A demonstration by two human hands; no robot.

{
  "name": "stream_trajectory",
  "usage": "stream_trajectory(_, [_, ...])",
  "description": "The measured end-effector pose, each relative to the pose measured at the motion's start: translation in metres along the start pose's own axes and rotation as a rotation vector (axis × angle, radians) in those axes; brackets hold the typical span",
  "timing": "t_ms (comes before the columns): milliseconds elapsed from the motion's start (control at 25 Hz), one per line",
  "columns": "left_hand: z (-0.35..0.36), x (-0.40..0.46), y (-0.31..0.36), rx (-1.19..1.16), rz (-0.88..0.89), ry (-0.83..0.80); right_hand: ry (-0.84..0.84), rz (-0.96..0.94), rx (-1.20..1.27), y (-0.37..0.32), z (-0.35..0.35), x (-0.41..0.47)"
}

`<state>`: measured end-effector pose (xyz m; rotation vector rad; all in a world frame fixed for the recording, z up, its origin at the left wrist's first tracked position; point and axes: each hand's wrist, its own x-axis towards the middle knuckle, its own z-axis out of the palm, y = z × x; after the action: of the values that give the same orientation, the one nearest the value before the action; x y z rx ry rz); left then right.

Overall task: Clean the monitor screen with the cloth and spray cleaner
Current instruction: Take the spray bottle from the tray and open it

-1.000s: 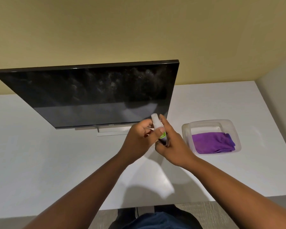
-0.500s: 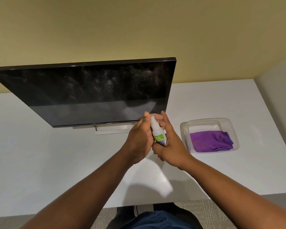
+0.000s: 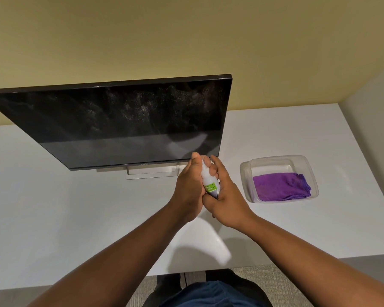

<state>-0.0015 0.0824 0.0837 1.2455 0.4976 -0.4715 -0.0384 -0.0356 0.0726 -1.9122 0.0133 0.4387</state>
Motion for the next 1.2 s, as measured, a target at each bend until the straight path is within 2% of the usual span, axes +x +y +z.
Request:
stream_trajectory(160, [0.001, -0.006, -0.007, 0.018, 0.038, 0.013, -0.030, -0.005, 0.024, -0.003, 0.000, -0.003])
stream_trajectory(360, [-0.001, -0.010, -0.005, 0.064, 0.177, -0.023, -0.022, -0.006, 0.025, 0.003, 0.000, -0.004])
stream_trajectory(520, [-0.011, -0.004, -0.001, 0.118, 0.245, 0.048, -0.025, 0.001, 0.006, 0.006, -0.005, -0.004])
stream_trajectory(680, [-0.019, 0.001, -0.004, 0.196, 0.254, 0.134, 0.045, -0.001, -0.001, 0.017, -0.012, -0.001])
stream_trajectory(1000, [-0.030, 0.014, -0.027, 0.358, 0.369, 0.094, 0.204, -0.124, -0.085, 0.046, -0.034, 0.009])
stream_trajectory(1200, [-0.038, 0.033, -0.046, 0.567, 0.375, 0.100, 0.270, -0.098, -0.191, 0.063, -0.052, 0.015])
